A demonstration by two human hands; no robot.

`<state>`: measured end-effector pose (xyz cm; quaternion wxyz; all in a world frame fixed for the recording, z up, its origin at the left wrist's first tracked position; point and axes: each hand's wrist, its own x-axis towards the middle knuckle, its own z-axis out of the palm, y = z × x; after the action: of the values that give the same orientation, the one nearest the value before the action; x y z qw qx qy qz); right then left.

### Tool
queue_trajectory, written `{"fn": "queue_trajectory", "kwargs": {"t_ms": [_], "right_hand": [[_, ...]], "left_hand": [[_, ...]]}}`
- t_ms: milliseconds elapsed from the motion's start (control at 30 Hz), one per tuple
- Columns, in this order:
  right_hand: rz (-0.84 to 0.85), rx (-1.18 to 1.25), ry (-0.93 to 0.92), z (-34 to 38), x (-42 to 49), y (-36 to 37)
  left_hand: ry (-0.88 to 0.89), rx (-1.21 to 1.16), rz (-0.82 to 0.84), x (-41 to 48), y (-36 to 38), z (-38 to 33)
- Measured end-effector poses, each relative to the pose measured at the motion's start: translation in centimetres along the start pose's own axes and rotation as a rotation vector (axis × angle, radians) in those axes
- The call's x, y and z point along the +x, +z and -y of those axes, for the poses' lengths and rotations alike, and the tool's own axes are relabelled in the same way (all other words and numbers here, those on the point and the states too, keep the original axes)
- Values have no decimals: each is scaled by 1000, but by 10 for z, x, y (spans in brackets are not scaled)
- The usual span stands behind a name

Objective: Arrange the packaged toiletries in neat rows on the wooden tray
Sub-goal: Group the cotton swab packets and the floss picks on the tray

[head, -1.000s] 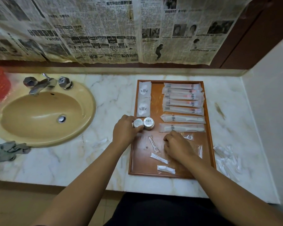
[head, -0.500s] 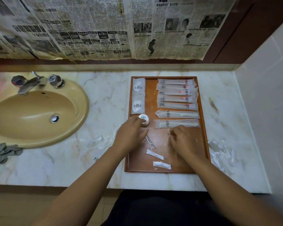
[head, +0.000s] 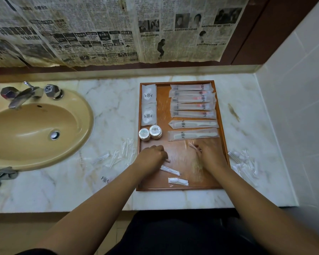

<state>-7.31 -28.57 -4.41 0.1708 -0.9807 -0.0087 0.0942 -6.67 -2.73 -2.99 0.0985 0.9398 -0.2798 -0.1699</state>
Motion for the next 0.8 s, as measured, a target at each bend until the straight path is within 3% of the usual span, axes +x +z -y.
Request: {"fn": "queue_trajectory", "kwargs": {"t_ms": [167,300,567,800], "right_hand": [[111,47,-25,6,-5,-15],[20,322,177,-3,-8,-45],[-38,645,455,-41,-25,-82],[-3,963,577,-46,-50,-71]], "left_hand": [[-21,-27,-61,2,3,-1],[-53,-214,-195,6,-3,-13],[-197,-572,-100,17,-5,-41],[-105,-700,74,33,-10,-72]]}}
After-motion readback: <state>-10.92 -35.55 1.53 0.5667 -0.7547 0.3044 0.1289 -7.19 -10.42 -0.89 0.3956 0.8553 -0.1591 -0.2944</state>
